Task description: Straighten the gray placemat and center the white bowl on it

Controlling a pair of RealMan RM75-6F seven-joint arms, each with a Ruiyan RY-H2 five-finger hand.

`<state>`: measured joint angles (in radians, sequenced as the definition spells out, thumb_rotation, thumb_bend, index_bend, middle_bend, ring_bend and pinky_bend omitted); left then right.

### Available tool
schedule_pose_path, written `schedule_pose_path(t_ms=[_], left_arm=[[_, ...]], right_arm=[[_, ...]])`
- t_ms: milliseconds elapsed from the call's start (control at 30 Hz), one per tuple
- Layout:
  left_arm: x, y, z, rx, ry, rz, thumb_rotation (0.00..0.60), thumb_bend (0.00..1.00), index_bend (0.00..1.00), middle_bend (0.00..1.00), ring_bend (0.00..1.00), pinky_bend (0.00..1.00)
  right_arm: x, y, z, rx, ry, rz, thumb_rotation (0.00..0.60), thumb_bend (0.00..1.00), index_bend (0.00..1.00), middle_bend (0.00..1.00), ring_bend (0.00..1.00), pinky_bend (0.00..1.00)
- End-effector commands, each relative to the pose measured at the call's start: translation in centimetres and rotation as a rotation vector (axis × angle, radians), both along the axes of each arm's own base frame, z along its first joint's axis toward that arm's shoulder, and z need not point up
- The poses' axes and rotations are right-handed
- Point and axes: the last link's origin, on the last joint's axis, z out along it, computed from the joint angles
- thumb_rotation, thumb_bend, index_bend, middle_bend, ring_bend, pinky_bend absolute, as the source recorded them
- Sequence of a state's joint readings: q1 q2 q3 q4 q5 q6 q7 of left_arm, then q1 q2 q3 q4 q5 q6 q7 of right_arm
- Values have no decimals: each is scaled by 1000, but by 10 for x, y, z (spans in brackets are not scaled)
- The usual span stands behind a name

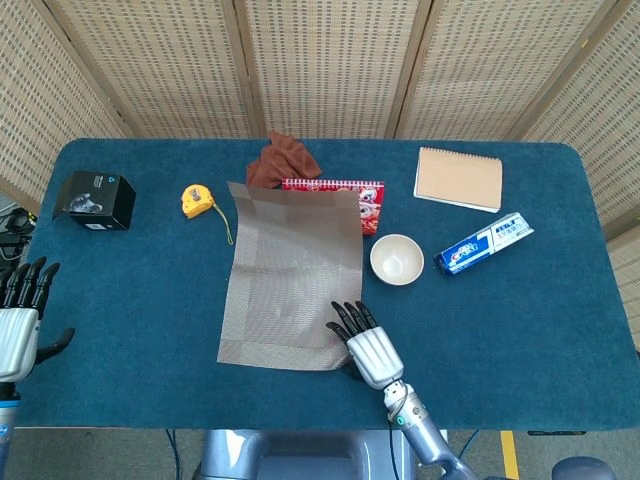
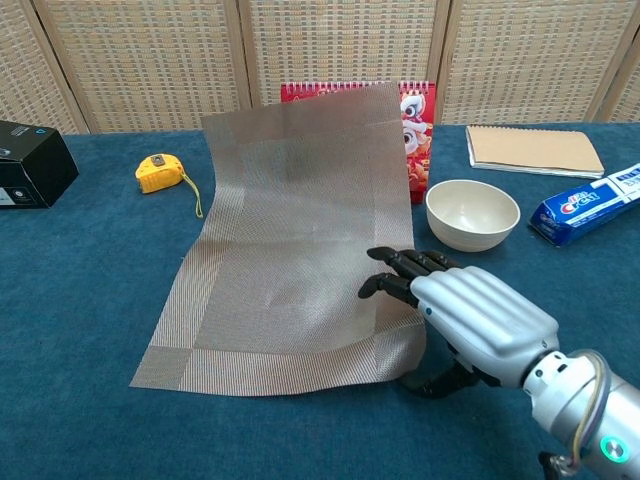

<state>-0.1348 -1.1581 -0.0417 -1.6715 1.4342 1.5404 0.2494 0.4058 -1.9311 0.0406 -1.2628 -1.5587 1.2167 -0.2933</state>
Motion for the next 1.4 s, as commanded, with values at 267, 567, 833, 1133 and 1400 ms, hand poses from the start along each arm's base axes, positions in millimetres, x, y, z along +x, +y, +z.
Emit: schedule_pose_path(t_ms=[267, 567, 833, 1133, 1400], left_arm=[[1, 0, -3, -8, -3, 0, 600, 214, 6, 0, 0, 0], [0, 0, -4, -11, -10, 3, 600, 214, 15, 0, 0, 0], [0, 0, -5, -19, -12, 4, 600, 216, 19, 0, 0, 0], [0, 0, -6, -23, -14, 5, 600, 215, 23, 0, 0, 0], [0, 1, -7, -21, -12, 6, 600, 215, 23, 0, 0, 0]], right_arm=[[1, 1, 1, 4, -59, -14, 600, 373, 350, 0, 0, 0], [-2, -1, -1, -11, -67, -23, 600, 330, 485, 3, 0, 0], [2, -1, -2, -29, -102, -10, 600, 336, 555, 65, 0, 0], [0, -1, -1, -31, -117, -21, 600, 428, 558, 64, 0, 0], [-1, 0, 0, -37, -113, -27, 600, 482, 580, 64, 0, 0]])
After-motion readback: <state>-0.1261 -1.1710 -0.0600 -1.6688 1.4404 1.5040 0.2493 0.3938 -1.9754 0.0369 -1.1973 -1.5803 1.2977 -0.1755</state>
